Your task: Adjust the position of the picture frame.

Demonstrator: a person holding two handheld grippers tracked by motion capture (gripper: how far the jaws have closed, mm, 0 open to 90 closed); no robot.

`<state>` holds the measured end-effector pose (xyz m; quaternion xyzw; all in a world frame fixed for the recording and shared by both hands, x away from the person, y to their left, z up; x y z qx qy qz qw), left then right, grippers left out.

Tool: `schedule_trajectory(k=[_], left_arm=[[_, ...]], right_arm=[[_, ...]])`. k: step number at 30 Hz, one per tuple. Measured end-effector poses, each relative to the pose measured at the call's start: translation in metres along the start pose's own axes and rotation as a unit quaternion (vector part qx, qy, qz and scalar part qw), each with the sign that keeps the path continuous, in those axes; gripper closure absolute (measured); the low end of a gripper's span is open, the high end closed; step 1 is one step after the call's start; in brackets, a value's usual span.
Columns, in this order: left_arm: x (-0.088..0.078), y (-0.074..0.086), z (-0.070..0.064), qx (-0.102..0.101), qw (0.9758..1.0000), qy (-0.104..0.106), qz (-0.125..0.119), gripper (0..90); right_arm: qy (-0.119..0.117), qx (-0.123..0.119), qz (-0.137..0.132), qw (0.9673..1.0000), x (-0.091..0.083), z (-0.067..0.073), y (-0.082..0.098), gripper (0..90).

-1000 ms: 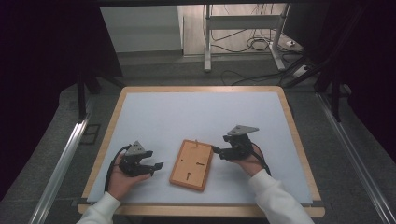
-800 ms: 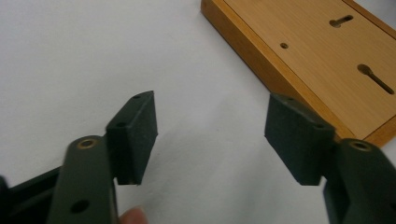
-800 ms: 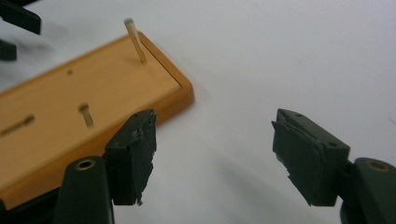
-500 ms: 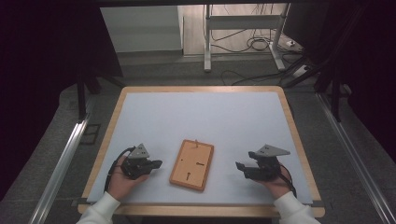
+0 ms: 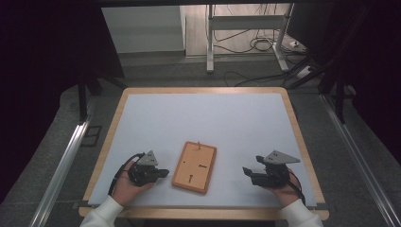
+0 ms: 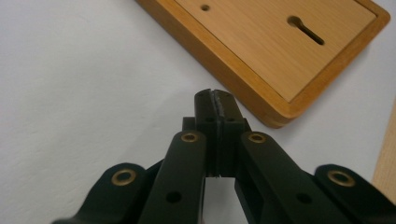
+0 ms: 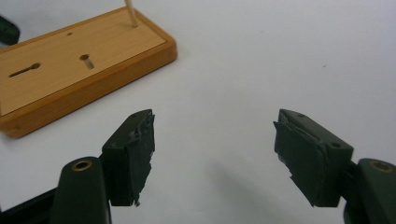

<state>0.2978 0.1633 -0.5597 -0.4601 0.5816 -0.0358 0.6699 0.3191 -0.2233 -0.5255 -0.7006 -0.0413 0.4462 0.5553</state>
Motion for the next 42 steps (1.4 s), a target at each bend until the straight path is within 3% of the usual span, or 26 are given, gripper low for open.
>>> schedule_trajectory(k=[13, 30, 34, 42], left_arm=[[0.008, -0.001, -0.008, 0.019, 0.9994, 0.022, 0.020, 90.0], [0.008, -0.001, -0.010, 0.017, 0.9993, 0.023, 0.023, 90.0], [0.009, -0.002, -0.012, 0.015, 0.9991, 0.032, 0.023, 90.0], [0.011, -0.004, -0.016, 0.026, 0.9987, 0.038, 0.022, 90.0]], right_arm=[[0.012, 0.002, -0.001, 0.9999, 0.001, -0.004, 0.000, 28.7], [0.016, 0.001, -0.001, 0.9999, 0.001, -0.005, 0.000, 28.5], [0.016, 0.000, 0.000, 0.9999, 0.002, -0.005, 0.000, 28.4], [0.017, -0.004, 0.006, 0.9998, 0.004, -0.005, 0.001, 28.4]])
Point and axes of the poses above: each handheld gripper's, and its own axes: x roughly forward along the jaws, y roughly out of its underside, z roughly to its left, the point moved 4 cm from there along x, roughly forward along the jaws, and after that the axes turned 1 degree about z, right-handed, at the moved point
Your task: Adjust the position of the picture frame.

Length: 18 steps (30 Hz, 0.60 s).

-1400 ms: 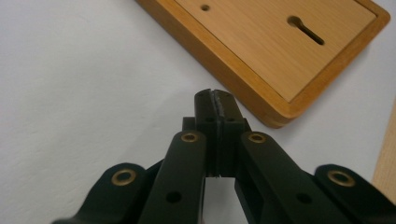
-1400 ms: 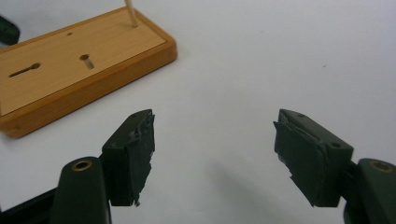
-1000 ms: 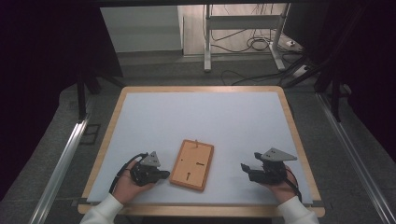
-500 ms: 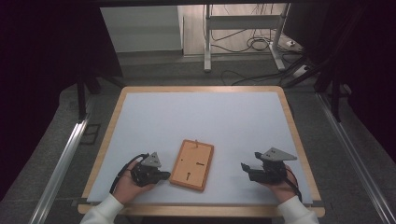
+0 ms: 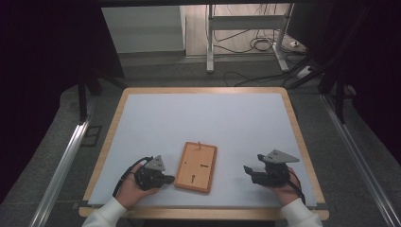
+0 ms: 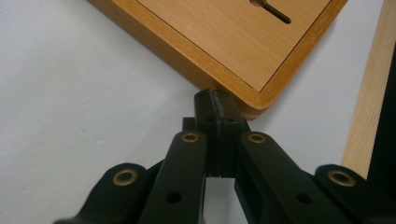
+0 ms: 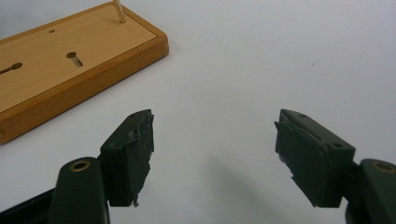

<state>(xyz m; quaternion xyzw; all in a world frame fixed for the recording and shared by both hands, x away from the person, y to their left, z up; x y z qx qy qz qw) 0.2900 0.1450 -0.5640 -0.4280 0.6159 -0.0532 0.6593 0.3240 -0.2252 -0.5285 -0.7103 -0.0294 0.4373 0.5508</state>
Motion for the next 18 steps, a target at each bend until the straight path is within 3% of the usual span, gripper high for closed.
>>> schedule_trajectory(k=[18], left_arm=[[0.009, -0.010, -0.013, 0.014, 0.9999, 0.008, 0.002, 90.0]], right_arm=[[-0.002, -0.006, 0.006, 1.0000, 0.005, 0.001, 0.002, 28.1]])
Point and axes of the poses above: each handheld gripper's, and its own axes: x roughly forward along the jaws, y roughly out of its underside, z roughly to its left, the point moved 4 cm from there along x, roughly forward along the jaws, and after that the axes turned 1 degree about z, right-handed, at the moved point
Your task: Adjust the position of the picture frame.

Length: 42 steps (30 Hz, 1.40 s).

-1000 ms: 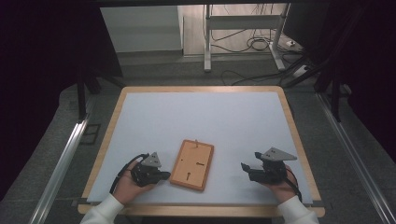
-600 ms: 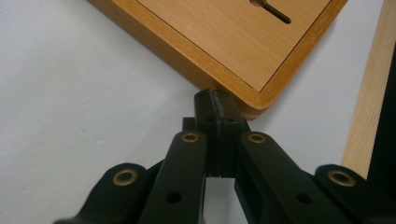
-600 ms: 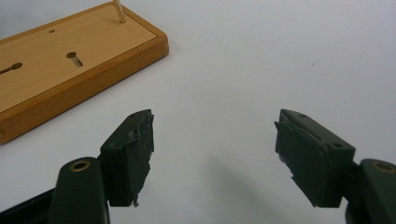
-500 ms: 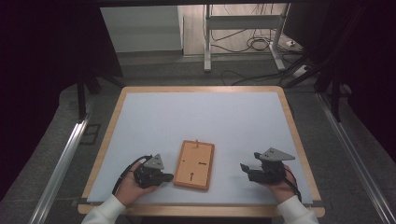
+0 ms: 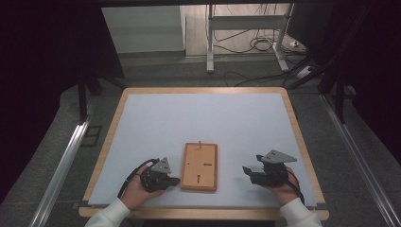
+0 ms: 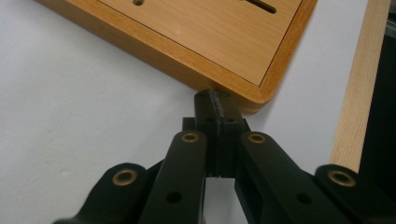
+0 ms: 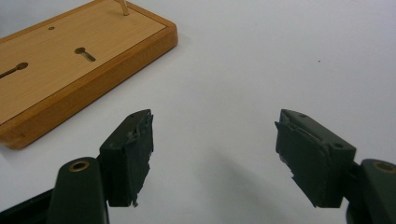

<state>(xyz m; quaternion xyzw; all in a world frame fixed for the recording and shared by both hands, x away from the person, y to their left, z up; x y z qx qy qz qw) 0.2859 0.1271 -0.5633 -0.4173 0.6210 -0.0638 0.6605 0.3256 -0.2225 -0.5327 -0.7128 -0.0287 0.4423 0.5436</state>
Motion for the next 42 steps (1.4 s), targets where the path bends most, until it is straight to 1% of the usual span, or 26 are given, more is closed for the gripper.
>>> schedule_trajectory(k=[7, 11, 13, 17, 18, 20, 22, 23, 24, 25, 26, 27, 29, 30, 31, 32, 34, 36, 38, 42], left_arm=[[0.002, -0.001, -0.002, -0.001, 1.0000, 0.000, -0.003, 90.0], [0.001, -0.002, -0.002, 0.004, 1.0000, -0.001, -0.002, 90.0], [-0.001, -0.003, 0.000, 0.002, 1.0000, -0.002, -0.009, 90.0], [-0.007, 0.000, 0.008, -0.012, 0.9997, -0.013, -0.017, 90.0], [-0.008, 0.001, 0.010, -0.011, 0.9997, -0.015, -0.018, 90.0], [-0.011, 0.003, 0.012, -0.016, 0.9994, -0.021, -0.021, 90.0], [-0.014, 0.005, 0.017, -0.023, 0.9988, -0.033, -0.029, 89.6], [-0.015, 0.005, 0.019, -0.027, 0.9982, -0.040, -0.035, 84.9], [-0.016, 0.006, 0.021, -0.027, 0.9981, -0.044, -0.034, 81.9], [-0.017, 0.007, 0.022, -0.032, 0.9976, -0.049, -0.039, 78.8], [-0.017, 0.008, 0.023, -0.037, 0.9969, -0.054, -0.044, 73.1], [-0.017, 0.008, 0.025, -0.042, 0.9966, -0.055, -0.045, 66.6], [-0.017, 0.009, 0.027, -0.048, 0.9965, -0.053, -0.044, 58.9], [-0.016, 0.009, 0.028, -0.053, 0.9960, -0.056, -0.047, 55.1], [-0.016, 0.009, 0.029, -0.053, 0.9958, -0.059, -0.046, 50.4], [-0.016, 0.010, 0.030, -0.055, 0.9954, -0.063, -0.048, 47.5], [-0.017, 0.010, 0.032, -0.061, 0.9945, -0.070, -0.050, 43.0], [-0.017, 0.011, 0.034, -0.063, 0.9940, -0.073, -0.050, 40.6], [-0.017, 0.012, 0.034, -0.067, 0.9937, -0.075, -0.050, 39.0], [-0.018, 0.012, 0.034, -0.067, 0.9930, -0.082, -0.053, 36.4]], right_arm=[[0.002, -0.001, 0.002, 1.0000, 0.000, -0.001, 0.001, 28.0], [0.003, -0.001, 0.002, 1.0000, 0.000, -0.001, 0.001, 27.9], [0.004, -0.003, -0.001, 1.0000, 0.000, -0.001, 0.000, 27.9], [0.005, 0.001, 0.000, 1.0000, -0.001, -0.003, 0.001, 27.7], [0.004, 0.001, 0.001, 1.0000, -0.001, -0.003, 0.001, 27.6], [0.005, -0.001, 0.002, 1.0000, 0.000, -0.003, 0.001, 27.6], [0.004, -0.002, 0.003, 1.0000, 0.000, -0.002, 0.001, 27.6], [0.003, -0.002, 0.003, 1.0000, 0.000, -0.002, 0.001, 27.6], [0.003, -0.003, 0.003, 1.0000, 0.000, -0.002, 0.001, 27.6], [0.004, -0.003, 0.004, 1.0000, 0.000, -0.001, 0.001, 27.6], [0.004, -0.003, 0.004, 1.0000, 0.000, -0.001, 0.001, 27.6], [0.004, -0.004, 0.005, 1.0000, 0.000, -0.001, 0.002, 27.6], [0.004, -0.004, 0.006, 1.0000, 0.001, -0.001, 0.002, 27.5], [0.004, -0.004, 0.007, 1.0000, 0.001, -0.001, 0.002, 27.5], [0.004, -0.005, 0.007, 1.0000, 0.001, -0.001, 0.002, 27.5], [0.005, -0.006, 0.008, 0.9999, 0.002, -0.001, 0.003, 27.5], [0.005, -0.007, 0.008, 0.9999, 0.002, -0.001, 0.003, 27.5], [0.004, -0.008, 0.009, 0.9999, 0.002, -0.001, 0.003, 27.4], [0.005, -0.009, 0.011, 0.9999, 0.002, -0.001, 0.003, 27.4], [0.004, -0.011, 0.011, 0.9999, 0.003, 0.000, 0.003, 27.4]])
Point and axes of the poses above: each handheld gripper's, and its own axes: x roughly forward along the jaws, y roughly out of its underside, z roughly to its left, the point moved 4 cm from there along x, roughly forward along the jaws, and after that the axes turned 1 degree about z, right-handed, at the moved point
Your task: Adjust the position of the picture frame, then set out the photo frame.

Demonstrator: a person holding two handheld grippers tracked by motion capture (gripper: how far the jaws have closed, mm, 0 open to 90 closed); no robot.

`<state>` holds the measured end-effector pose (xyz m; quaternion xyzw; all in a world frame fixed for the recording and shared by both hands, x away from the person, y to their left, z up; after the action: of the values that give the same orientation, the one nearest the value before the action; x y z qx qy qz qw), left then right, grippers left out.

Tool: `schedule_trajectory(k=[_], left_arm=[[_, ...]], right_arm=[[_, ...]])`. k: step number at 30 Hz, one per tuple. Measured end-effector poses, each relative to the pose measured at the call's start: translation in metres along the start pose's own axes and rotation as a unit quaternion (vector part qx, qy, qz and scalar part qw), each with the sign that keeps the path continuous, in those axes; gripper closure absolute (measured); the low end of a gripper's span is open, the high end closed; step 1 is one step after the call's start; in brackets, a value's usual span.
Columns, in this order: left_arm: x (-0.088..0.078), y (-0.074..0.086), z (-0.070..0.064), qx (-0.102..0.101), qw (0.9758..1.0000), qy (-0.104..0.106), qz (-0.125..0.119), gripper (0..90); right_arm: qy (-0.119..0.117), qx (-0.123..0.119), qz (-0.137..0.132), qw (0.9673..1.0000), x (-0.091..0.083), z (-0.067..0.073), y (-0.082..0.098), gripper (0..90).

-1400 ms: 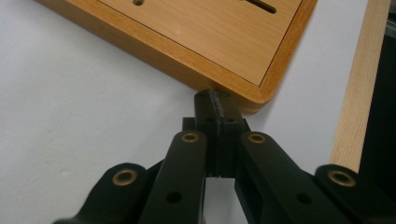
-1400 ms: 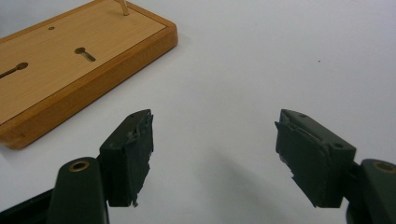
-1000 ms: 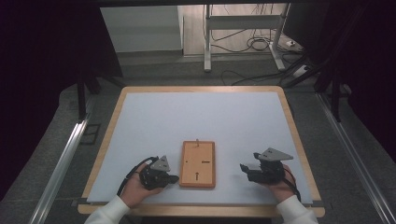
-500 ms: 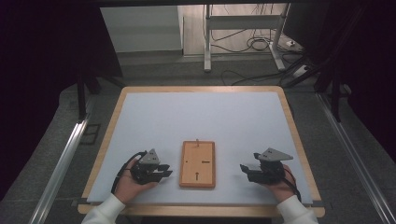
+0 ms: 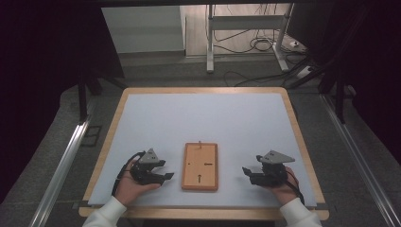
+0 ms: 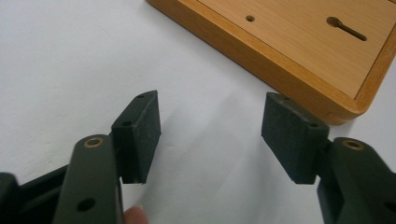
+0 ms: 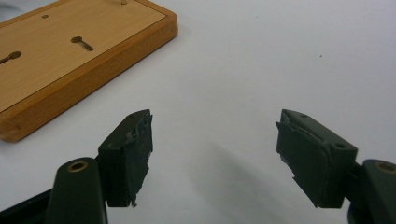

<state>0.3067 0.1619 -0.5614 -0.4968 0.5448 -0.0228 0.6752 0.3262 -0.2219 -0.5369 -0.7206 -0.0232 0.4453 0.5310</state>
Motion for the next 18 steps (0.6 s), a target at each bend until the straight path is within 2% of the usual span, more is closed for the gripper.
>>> schedule_trajectory(k=[10, 13, 18], left_arm=[[0.001, -0.002, 0.003, -0.008, 1.0000, -0.004, -0.004, 31.9], [0.002, -0.005, 0.003, -0.011, 0.9999, -0.005, -0.003, 30.3], [0.004, -0.015, 0.005, -0.014, 0.9998, -0.008, -0.008, 29.8]], right_arm=[[0.001, -0.002, 0.004, 1.0000, 0.002, 0.000, 0.000, 27.2], [-0.001, -0.001, 0.004, 1.0000, 0.005, 0.002, -0.001, 27.1], [-0.013, -0.014, 0.003, 0.9998, 0.006, 0.008, -0.003, 27.0]])
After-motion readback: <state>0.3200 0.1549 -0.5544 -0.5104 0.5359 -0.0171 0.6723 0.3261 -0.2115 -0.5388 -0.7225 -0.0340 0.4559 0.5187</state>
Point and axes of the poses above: each handheld gripper's, and its own axes: x roughly forward along the jaws, y roughly out of its underside, z roughly to its left, the point moved 4 cm from there along x, roughly forward along the jaws, and after that the axes turned 1 degree about z, right-handed, at the moved point
